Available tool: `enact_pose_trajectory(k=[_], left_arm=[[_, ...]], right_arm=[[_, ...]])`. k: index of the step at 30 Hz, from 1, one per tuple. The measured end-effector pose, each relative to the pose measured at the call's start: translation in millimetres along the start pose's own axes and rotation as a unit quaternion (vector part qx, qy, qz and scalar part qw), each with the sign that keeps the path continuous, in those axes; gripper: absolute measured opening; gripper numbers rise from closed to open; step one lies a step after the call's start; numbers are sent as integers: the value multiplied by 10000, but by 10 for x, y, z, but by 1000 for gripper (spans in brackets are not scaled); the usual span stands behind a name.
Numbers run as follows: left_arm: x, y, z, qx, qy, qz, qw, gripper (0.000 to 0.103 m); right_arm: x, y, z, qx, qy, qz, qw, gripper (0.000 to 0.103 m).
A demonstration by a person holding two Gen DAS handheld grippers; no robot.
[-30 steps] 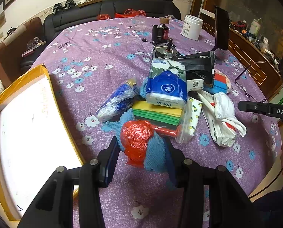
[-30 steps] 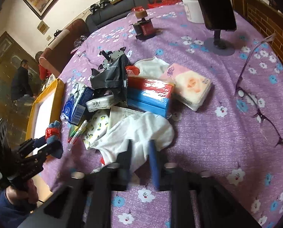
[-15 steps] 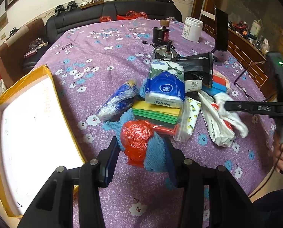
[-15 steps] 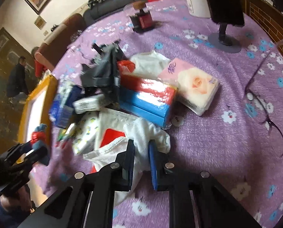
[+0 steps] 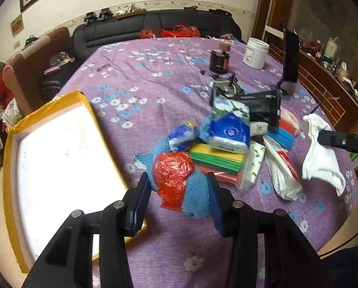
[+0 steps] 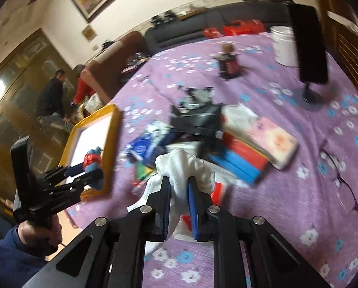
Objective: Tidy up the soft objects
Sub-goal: 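Carry the knitted bundle and white cloth with both grippers over the yellow tray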
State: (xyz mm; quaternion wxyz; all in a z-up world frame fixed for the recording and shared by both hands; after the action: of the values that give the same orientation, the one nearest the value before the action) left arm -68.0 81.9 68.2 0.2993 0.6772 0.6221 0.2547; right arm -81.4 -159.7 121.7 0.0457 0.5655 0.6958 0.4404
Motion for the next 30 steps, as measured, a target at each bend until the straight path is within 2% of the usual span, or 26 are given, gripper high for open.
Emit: enact_pose_trajectory(k=[7,17,25,30], left_arm=[[255,16,-116,-144,217,-156,9995,44],[852,-52,-354,-346,588,-646,9956,45],[1565,-270,-629,-402,1128,-1150,9861,45],[1883,-399,-761,-381,1381,-1393,9798,45]], right_arm=[[456,91,235,176,373,-414,9983,16],[1261,236,756,486,907,-1021,9894,16],[1894,184,1312,768,1295,-1423,9783,16],[2204,-15,1767,951,1259,-1785,9712,16]])
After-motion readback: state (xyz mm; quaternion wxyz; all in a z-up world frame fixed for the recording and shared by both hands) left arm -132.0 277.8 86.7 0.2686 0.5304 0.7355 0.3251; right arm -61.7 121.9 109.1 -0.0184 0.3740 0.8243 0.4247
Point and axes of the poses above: each gripper's, at about its wrist camera, not at the fingertips, and z roughly the way its jaws point, x to its left, y to its top, the point moved 3 cm from there along z, roughly the way its jaws point, and after that the axes turned 9 degrees about -x, right-handed, at the moved point
